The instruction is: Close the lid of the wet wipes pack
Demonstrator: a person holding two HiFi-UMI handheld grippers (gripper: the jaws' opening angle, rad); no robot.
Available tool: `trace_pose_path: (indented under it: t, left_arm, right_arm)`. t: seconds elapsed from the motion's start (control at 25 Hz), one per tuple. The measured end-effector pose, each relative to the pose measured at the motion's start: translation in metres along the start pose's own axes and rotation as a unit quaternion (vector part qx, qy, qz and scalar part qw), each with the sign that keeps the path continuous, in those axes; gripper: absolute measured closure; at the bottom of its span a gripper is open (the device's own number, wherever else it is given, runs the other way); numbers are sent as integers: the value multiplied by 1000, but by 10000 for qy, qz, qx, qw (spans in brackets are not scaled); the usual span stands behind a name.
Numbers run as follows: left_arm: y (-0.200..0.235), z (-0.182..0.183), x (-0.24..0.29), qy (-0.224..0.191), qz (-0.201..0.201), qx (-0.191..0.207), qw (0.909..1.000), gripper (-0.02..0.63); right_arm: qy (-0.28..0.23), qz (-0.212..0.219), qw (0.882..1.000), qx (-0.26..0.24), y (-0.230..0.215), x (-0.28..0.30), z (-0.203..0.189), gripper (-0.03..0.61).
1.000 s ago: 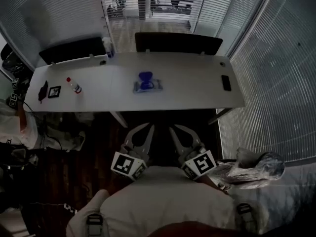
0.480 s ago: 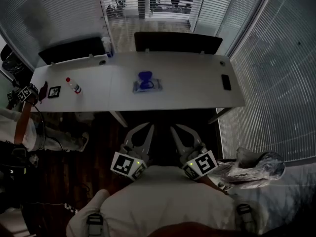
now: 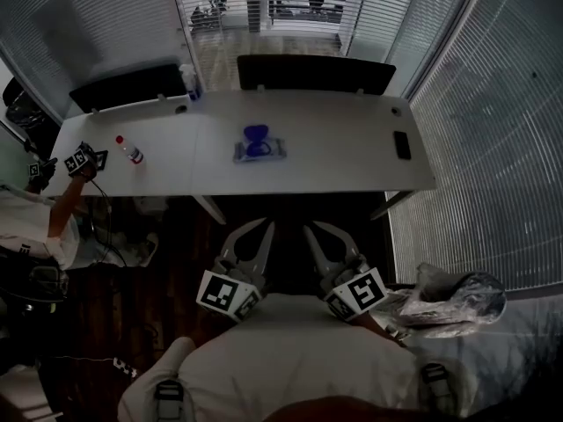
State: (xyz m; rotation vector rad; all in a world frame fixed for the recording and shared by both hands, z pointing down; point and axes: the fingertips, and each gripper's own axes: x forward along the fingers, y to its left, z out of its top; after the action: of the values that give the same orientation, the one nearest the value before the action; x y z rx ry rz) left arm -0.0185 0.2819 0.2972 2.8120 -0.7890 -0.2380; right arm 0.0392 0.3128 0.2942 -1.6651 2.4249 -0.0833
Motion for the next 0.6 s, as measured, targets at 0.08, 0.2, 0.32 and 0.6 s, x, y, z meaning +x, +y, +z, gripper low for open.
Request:
trace_pose_path:
  t: [0.08,0.2,0.32,0.6]
  left_arm:
    - [-6,-2,3,2,10,9,10000,615]
    - [-14,-7,8,37,37,-13,10000,615]
    - [-23,-10,12,23,47,0,10000,615]
    - [-30,-15,17,20,174,-3,9998,615]
  right_arm:
    - [-5,15,10000,2,-5,-5,1,578]
    - [-17,36,10000,14,-11,-14,3,578]
    - [-23,2,10000,22,-17,-23,2,578]
    - [56,88,9999,58,-26,-31,-2,578]
